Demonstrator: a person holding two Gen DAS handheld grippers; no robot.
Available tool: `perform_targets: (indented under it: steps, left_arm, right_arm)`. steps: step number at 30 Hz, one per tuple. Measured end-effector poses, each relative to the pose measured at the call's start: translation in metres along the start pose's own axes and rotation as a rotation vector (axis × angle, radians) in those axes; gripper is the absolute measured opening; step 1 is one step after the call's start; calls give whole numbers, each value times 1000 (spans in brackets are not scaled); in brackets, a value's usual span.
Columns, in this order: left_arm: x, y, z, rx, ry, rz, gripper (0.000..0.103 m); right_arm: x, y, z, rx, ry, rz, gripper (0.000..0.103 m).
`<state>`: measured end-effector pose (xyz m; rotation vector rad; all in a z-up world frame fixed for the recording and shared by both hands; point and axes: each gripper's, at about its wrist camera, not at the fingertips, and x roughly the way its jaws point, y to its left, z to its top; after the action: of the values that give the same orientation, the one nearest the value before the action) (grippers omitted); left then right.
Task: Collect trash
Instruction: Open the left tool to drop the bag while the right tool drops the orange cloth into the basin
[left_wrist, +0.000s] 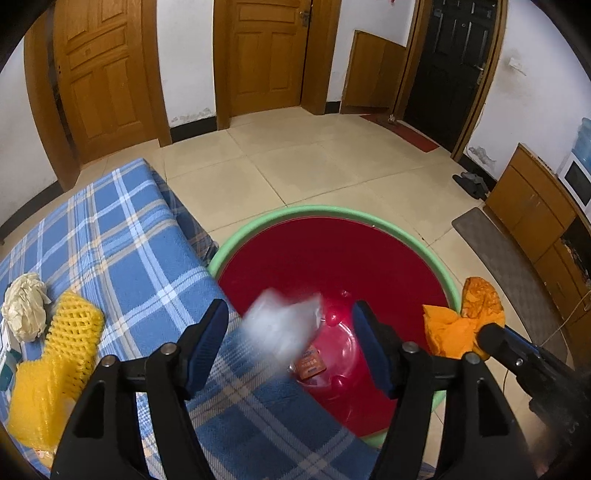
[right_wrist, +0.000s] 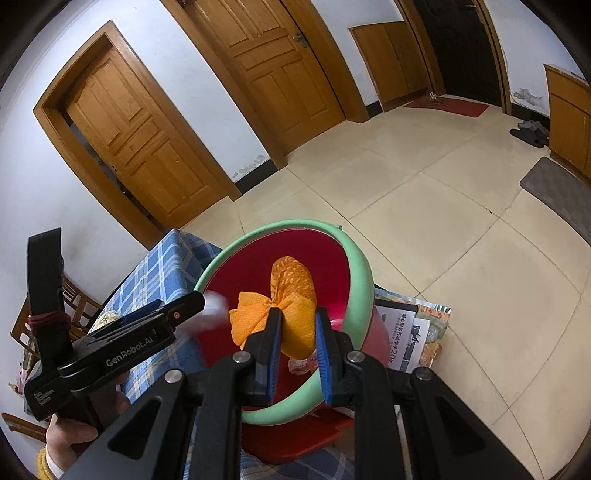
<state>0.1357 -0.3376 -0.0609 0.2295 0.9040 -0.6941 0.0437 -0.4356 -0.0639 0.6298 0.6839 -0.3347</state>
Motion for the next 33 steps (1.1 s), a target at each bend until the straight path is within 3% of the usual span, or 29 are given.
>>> perform_targets:
  steps: [24,28,33]
  left_arm:
    - [-37,23,-19,-77,-31,7,69]
    - [-46,26,-24,-92,-39,9,69]
    - [-59,31,-28,-105,-53,16,69]
  right_arm:
    - [34,-7,15,-18,24,-45,23]
    - [32,-7,15,-9,20,-39,33]
    - [22,-4,15,0,8,-25,34]
